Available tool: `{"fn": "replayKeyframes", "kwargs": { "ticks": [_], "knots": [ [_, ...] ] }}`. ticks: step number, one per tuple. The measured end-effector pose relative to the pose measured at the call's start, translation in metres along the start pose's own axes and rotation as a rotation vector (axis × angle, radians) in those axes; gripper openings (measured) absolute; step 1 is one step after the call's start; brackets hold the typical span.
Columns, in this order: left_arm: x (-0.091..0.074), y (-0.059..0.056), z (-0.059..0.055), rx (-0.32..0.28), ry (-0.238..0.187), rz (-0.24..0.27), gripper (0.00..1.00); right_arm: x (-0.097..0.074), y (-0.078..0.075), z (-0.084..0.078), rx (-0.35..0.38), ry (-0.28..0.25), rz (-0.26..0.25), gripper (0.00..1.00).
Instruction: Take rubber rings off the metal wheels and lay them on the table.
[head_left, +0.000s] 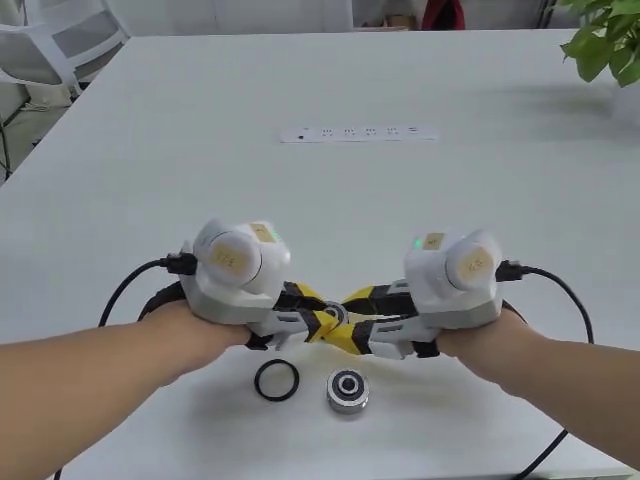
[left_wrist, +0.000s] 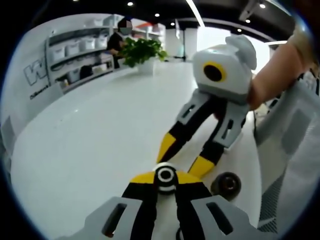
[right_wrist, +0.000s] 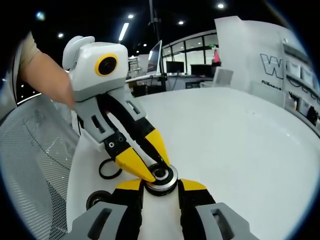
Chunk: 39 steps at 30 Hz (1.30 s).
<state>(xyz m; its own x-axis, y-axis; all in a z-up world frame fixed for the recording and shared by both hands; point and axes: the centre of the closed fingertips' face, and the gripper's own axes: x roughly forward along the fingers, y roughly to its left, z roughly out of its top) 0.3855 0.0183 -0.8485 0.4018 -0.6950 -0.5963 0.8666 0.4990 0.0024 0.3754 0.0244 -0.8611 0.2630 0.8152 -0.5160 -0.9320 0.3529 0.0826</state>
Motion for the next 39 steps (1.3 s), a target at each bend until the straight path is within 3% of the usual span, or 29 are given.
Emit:
{"fn": "replayKeyframes", "kwargs": {
  "ticks": [10,22,39],
  "knots": [
    [0.0,0.0,0.0,-0.006,-0.003,0.004,0.14,-0.004,0.0,-0.003,0.012,0.0,-0.002,0.23],
    [0.0,0.0,0.0,-0.016,-0.004,0.008,0.14,-0.009,-0.004,-0.011,0.069,0.01,-0.001,0.11],
    [-0.001,-0.001,-0.001,-0.021,-0.004,0.017,0.13,-0.009,-0.005,-0.012,0.159,0.007,0.001,0.04]
  ]
}}
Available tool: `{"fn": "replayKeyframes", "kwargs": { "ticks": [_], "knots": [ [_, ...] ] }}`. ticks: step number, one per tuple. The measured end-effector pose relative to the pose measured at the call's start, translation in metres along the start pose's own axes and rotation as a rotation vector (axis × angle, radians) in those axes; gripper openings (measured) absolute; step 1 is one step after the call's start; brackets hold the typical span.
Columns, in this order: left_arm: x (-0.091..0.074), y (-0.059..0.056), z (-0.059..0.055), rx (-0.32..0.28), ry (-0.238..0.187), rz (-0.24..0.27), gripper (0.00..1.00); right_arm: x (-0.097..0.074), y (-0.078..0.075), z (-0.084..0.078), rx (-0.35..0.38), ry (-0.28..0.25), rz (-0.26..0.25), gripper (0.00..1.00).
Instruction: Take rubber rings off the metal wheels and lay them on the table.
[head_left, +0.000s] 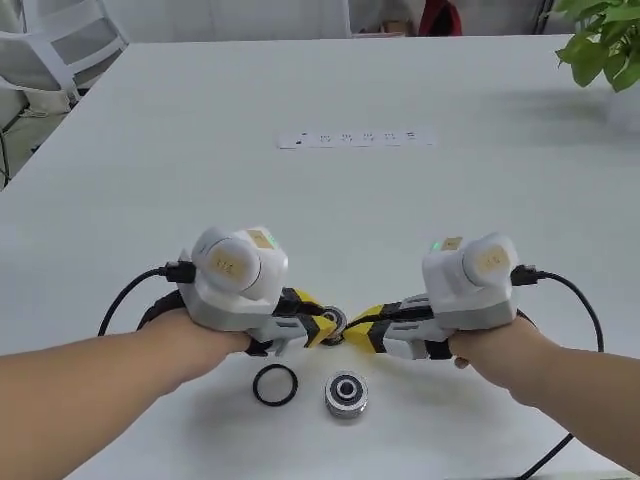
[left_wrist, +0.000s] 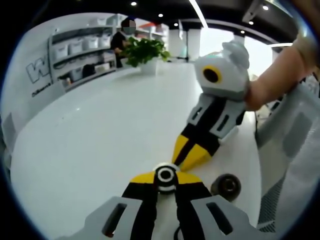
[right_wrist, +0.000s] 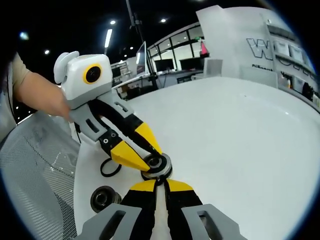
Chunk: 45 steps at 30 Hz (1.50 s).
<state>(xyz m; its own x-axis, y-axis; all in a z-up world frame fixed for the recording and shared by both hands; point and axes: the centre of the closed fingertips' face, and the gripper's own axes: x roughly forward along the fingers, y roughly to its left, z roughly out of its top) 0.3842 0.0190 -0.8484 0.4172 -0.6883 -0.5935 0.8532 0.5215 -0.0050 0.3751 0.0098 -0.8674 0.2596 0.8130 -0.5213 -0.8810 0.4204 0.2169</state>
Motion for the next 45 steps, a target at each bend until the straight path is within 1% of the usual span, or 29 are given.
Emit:
{"fn": "replayKeyframes", "kwargs": {
  "ticks": [11,18,21,23,24,26,29,31,34,36,40,42,45],
  "knots": [
    [0.0001,-0.0002,-0.0002,0.017,0.008,0.006,0.13,-0.0032,-0.0029,0.0009,0.135,-0.019,-0.003,0.01],
    [0.0001,-0.0009,0.0001,0.023,0.013,0.01,0.13,-0.005,-0.0019,0.0015,0.171,-0.023,-0.003,0.01],
    [0.0003,-0.0005,0.0001,0.026,0.015,0.01,0.13,-0.0056,-0.0012,0.0018,0.165,-0.02,-0.007,0.01],
    [0.0004,-0.0005,0.0001,0.027,0.015,0.01,0.13,-0.0055,-0.0007,0.0014,0.12,-0.006,-0.017,0.01],
    [0.0004,-0.0005,0.0001,0.023,0.014,0.01,0.13,-0.0052,-0.0011,0.0014,0.067,0.004,-0.024,0.02],
    [0.0005,-0.0004,0.0001,0.013,0.01,0.012,0.13,-0.0034,-0.0003,0.0006,0.009,0.019,-0.036,0.02],
    [0.0004,-0.0007,0.0001,0.012,0.012,0.014,0.13,-0.0013,0.0012,0.0,-0.024,0.03,-0.042,0.03],
    [0.0004,-0.0008,0.0001,0.011,0.013,0.015,0.13,-0.0016,-0.0008,-0.0002,-0.017,0.028,-0.039,0.03],
    [0.0004,-0.0008,0.0,0.006,0.012,0.016,0.13,-0.0021,-0.0046,0.0002,-0.021,0.02,-0.054,0.07],
    [0.0003,-0.0009,0.0,0.005,0.011,0.017,0.13,-0.0018,-0.0034,0.0003,-0.017,0.019,-0.042,0.05],
    [0.0003,-0.0011,0.0,0.002,0.012,0.018,0.13,-0.0019,-0.0026,0.0004,-0.017,0.017,-0.04,0.05],
    [0.0002,-0.0011,-0.0001,0.002,0.012,0.019,0.13,-0.0019,-0.003,0.0003,-0.007,0.016,-0.039,0.05],
    [0.0003,-0.0009,-0.0002,0.001,0.013,0.02,0.13,-0.0022,-0.0038,-0.0001,0.048,0.011,-0.032,0.04]
  ]
}}
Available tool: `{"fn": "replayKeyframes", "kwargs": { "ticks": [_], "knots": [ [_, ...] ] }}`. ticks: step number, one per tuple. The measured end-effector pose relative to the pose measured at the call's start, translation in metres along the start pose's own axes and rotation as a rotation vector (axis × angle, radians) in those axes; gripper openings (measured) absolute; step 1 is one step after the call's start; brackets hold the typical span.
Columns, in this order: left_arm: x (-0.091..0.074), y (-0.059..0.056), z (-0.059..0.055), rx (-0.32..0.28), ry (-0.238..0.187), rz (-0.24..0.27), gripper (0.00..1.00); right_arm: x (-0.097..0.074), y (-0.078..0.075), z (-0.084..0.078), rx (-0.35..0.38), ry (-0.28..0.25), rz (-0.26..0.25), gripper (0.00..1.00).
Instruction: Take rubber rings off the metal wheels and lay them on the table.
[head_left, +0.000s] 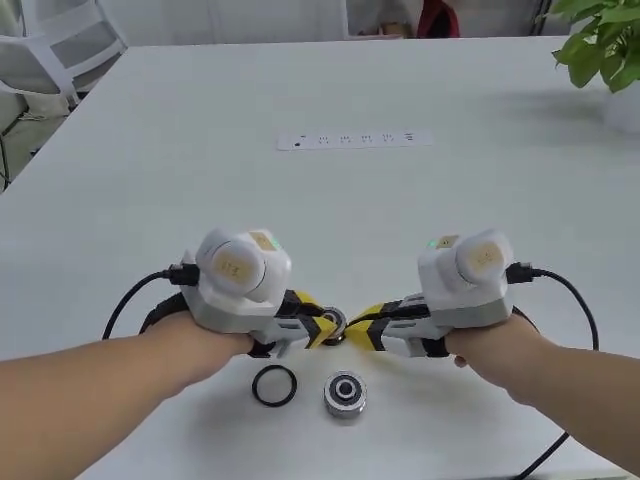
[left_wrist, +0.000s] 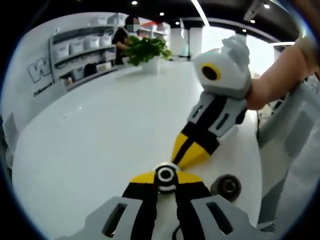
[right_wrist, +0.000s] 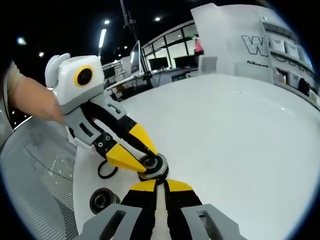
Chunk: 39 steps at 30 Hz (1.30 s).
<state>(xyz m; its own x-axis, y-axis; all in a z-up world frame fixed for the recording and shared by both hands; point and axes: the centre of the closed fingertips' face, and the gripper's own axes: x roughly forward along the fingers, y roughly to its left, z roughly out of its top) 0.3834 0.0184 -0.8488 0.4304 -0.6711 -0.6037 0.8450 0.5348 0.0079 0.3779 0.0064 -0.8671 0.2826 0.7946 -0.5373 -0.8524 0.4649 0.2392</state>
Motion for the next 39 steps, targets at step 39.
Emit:
{"fn": "replayKeyframes", "kwargs": {
  "ticks": [39],
  "knots": [
    [0.0,-0.001,-0.001,0.024,0.024,0.026,0.12,-0.008,0.001,0.019,0.37,-0.147,0.063,0.0]
  ]
}}
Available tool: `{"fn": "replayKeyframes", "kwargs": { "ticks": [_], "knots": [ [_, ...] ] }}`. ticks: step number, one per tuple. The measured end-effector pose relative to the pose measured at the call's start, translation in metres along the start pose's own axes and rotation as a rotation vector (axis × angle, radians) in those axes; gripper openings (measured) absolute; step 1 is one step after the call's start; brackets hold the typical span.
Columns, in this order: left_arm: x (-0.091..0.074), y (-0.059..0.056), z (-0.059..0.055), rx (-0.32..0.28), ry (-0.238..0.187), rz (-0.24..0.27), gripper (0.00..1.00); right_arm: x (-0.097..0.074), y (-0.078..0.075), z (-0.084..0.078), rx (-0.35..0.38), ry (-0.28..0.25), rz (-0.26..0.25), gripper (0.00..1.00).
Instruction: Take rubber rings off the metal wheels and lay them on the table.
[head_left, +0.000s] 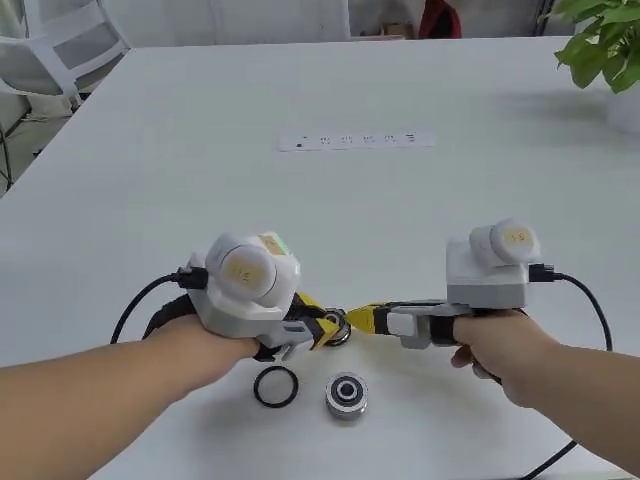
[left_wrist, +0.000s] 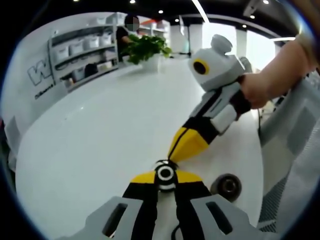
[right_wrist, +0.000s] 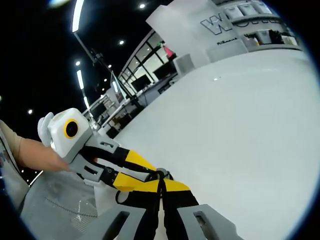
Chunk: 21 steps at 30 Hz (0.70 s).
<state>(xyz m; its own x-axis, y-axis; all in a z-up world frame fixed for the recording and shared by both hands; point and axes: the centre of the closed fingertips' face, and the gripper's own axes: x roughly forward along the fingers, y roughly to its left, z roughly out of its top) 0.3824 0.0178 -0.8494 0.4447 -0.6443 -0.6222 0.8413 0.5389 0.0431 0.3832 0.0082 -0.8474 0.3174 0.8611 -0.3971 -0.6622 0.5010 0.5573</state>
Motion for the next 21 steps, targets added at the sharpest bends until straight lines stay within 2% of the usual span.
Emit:
{"fn": "replayKeyframes", "kwargs": {
  "ticks": [21],
  "knots": [
    [0.0003,-0.0009,-0.0001,0.017,-0.001,-0.009,0.12,0.0008,0.0099,-0.0024,0.038,0.003,0.066,0.0]
  ]
}}
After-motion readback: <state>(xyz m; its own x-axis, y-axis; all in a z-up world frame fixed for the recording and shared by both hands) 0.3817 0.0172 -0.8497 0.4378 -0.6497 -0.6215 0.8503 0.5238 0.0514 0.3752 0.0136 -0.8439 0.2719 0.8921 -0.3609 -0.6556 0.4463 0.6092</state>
